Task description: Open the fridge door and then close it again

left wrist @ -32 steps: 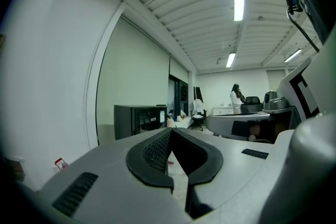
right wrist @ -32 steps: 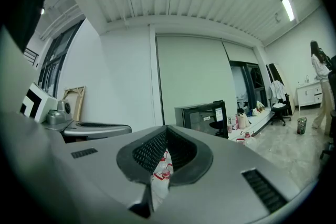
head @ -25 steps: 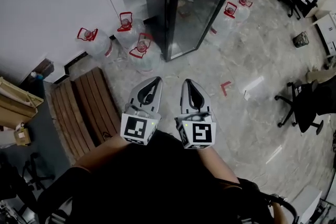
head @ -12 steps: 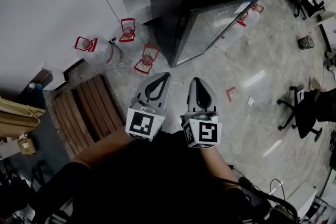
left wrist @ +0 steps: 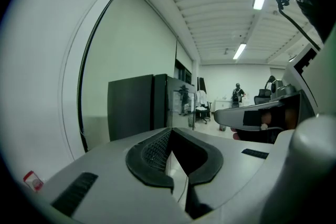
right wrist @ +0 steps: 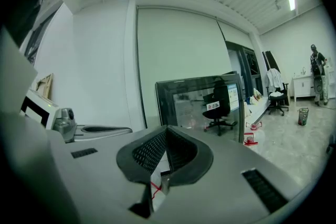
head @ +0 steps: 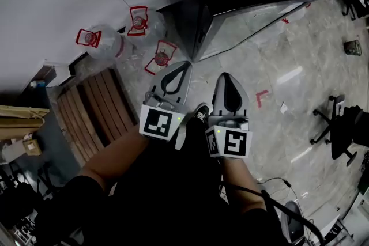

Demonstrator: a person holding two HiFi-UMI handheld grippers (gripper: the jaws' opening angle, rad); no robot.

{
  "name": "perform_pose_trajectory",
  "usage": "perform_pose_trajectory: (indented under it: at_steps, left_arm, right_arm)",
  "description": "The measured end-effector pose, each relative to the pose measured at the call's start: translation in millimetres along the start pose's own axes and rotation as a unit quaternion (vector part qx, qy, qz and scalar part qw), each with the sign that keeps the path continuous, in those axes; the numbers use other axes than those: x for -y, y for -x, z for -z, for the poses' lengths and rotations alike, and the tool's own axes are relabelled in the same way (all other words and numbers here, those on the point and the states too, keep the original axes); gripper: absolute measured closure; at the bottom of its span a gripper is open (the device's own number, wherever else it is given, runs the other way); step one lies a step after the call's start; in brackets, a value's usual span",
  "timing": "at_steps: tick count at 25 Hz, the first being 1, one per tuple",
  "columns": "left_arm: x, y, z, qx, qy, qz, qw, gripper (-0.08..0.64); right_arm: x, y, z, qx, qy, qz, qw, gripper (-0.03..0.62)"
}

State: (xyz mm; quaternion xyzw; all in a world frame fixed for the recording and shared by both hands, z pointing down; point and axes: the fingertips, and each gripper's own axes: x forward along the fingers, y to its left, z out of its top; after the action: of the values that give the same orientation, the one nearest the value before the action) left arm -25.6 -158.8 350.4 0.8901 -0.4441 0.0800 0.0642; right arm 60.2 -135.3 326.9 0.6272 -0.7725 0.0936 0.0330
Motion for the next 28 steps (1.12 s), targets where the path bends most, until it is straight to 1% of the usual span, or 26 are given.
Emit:
perform_pose_trajectory:
  at_steps: [2,5,7,9,13,16,20,22,23,26,28]
  left_arm:
    - [-4,-25,23,-0.006,0.006,0.0,1.0,0.552]
    - [-2,-61,58,-0.022,0.001,0.02,0.9995,0.552]
    - [-5,-80,74,-0.016,0.004,0.025,0.9995,0.552]
    - [-11,-96,85,-0.004,0.009,0.031,0.9995,0.48]
    - [-15,-117,97,0.028,-0.024,0.044,0.9984,0.468]
    - [-16,-126,104,0.042,-0.027,0.055,0.9972,0.468]
    - [-8,-133,106,0.05,-0.036,0.07,0.9956,0.468]
    - [-7,-138,105,0.056,-0.043,0.068,0.9951,0.468]
    - [-8,-139,105,0.058,-0.045,0.065,0.9951,0.486]
    - [-7,-139,108,0.059,-0.053,0.059,0.9951,0.492]
    - [-6,-137,109,0.058,-0.052,0.056,0.9954,0.5]
  right_arm:
    - [14,-18,15,0.001,-0.003,-0.01,1.0,0.577]
    - [34,-34,45,-0.01,-0.012,-0.014,1.0,0.577]
    - [43,-42,66,-0.02,-0.015,-0.017,1.0,0.577]
    - [50,-51,84,-0.032,-0.021,-0.018,0.999,0.577]
    - [61,-58,111,-0.053,-0.027,-0.023,0.998,0.577]
    - [65,-64,134,-0.07,-0.025,-0.032,0.997,0.577]
    - [69,-67,147,-0.079,-0.012,-0.04,0.996,0.577]
    - [71,-70,149,-0.076,-0.017,-0.036,0.996,0.577]
    - [72,-70,149,-0.073,-0.02,-0.034,0.997,0.577]
    - [74,-68,151,-0.066,-0.029,-0.027,0.997,0.577]
    - [77,-65,155,-0.064,-0.037,-0.018,0.997,0.577]
